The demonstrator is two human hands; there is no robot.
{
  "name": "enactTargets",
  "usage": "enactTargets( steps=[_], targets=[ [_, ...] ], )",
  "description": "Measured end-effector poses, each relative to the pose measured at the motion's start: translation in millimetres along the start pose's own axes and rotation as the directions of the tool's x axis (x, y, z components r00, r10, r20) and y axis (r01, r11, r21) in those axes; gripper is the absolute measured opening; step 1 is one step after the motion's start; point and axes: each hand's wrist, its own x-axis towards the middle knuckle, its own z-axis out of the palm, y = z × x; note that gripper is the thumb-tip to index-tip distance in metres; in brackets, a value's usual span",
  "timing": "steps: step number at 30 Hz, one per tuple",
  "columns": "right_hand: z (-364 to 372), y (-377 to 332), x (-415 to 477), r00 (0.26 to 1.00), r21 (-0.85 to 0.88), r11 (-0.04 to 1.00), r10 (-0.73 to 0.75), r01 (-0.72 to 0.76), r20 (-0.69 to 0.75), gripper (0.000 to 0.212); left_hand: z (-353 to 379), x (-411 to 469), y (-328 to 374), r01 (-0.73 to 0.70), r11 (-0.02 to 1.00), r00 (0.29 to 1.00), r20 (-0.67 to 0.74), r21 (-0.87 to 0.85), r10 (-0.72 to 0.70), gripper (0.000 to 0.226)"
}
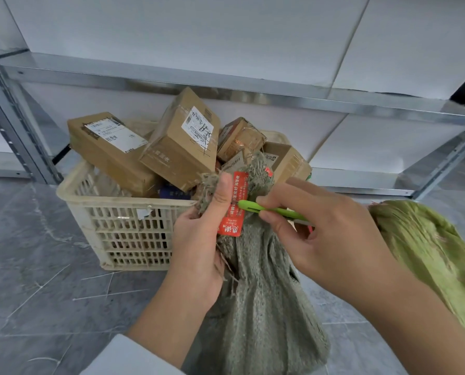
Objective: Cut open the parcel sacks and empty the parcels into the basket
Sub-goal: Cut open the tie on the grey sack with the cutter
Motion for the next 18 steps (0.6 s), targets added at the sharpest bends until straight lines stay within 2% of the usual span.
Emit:
enactTargets(
  steps=[6, 9, 12, 18],
  targets=[
    [-0.7, -3.2, -5.2, 1.0, -0.028, 0.999, -0.028, 0.028, 0.01, 0.005, -10.2, 2.7, 11.0, 0.055, 0.998, 0.993, -0.105, -0.01, -0.055, 0.062],
    [-3.7, -1.8, -6.0, 0.999, -0.041, 0.999, -0.03, 0.03, 0.012, 0.007, -14.8, 4.6, 12.2, 0.074, 0.997, 0.993, -0.097, 0.033, -0.071, 0.037],
    [-5.5, -2.3, -6.4, 0.999, 0.011, 0.999, -0.037, 0.038, -0.008, 0.006, -13.4, 3.9, 10.5, 0.037, 0.999, 0.997, -0.072, 0.034, -0.035, 0.022],
    [-5.8, -7.7, -1.5, 0.997, -0.042, 0.996, -0.081, 0.081, 0.002, 0.006, -13.1, 1.3, 10.6, -0.05, 0.995, 0.994, -0.098, 0.081, 0.058, 0.073]
  ],
)
